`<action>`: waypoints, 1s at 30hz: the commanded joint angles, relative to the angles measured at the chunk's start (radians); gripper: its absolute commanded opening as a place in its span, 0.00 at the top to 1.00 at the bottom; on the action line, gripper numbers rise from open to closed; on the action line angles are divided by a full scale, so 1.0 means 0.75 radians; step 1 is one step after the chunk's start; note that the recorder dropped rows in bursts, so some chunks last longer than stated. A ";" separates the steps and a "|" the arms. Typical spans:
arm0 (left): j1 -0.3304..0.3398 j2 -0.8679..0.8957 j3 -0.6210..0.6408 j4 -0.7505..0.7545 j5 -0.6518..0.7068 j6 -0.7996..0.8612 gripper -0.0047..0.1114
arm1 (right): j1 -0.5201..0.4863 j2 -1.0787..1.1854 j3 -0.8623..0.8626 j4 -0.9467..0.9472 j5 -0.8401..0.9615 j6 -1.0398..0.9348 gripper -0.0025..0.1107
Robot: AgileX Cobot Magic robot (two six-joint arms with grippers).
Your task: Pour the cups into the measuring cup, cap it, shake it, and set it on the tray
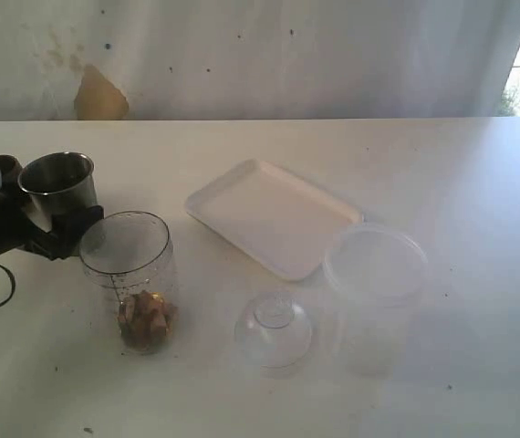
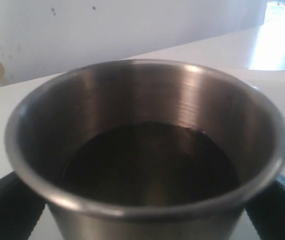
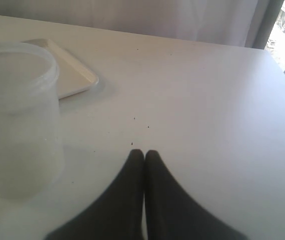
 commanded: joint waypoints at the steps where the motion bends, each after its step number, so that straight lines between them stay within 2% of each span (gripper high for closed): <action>1: -0.004 0.011 -0.028 -0.009 -0.047 -0.037 0.06 | -0.004 0.000 0.007 -0.006 -0.004 -0.002 0.98; 21: -0.004 0.011 -0.037 0.010 -0.047 -0.045 0.06 | -0.004 0.000 0.007 -0.006 -0.004 -0.002 0.98; 30: -0.004 0.011 -0.037 -0.004 0.048 -0.035 0.06 | -0.004 0.000 0.007 -0.006 -0.004 -0.002 0.98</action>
